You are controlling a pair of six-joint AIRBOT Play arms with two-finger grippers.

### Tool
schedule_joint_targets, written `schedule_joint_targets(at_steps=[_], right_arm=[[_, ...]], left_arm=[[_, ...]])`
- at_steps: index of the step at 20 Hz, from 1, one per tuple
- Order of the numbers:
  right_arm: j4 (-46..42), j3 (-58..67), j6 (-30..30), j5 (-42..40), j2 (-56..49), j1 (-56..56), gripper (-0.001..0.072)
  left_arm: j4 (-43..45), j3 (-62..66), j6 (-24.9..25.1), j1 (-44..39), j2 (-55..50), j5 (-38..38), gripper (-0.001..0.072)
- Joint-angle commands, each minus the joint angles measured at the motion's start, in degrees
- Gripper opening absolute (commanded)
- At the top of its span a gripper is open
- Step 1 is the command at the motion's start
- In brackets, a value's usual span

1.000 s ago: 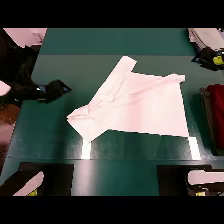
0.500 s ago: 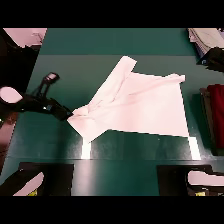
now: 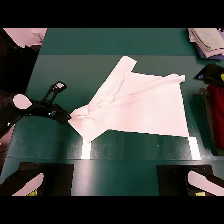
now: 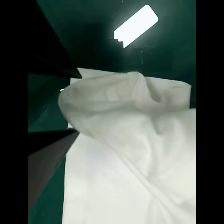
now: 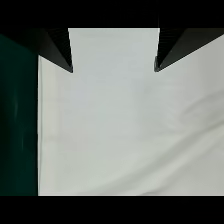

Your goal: Fold the shirts.

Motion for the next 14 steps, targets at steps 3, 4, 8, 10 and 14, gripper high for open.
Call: schedule_joint_targets(at_steps=[3, 4, 8, 10, 14], right_arm=[[-0.02, -14.82, 0.04, -0.81, 8.92, -4.9, 0.0575], [-0.02, -17.07, 0.02, -0.59, 10.01, -6.08, 0.0575], [0.02, -25.88, 0.02, 0.28, 14.58, -11.04, 0.0575], [0.0, -29.49, 0.0, 3.19, 15.85, -13.7, 0.0575], [-0.04, -38.36, -1.53, 5.86, 17.35, -20.09, 0.0575]], left_arm=[[-1.92, -2.75, 0.68, -0.04, -0.15, 4.59, 0.0377], [-3.02, -3.78, 0.72, -0.04, -0.15, 5.73, 0.0376], [-4.68, -4.24, 0.04, -0.02, -0.13, 8.72, 0.0027], [-6.1, -0.94, -1.31, -0.02, 0.02, 7.17, 0.0026], [-7.96, 12.68, -5.9, -0.02, 0.15, 2.03, 0.0027]])
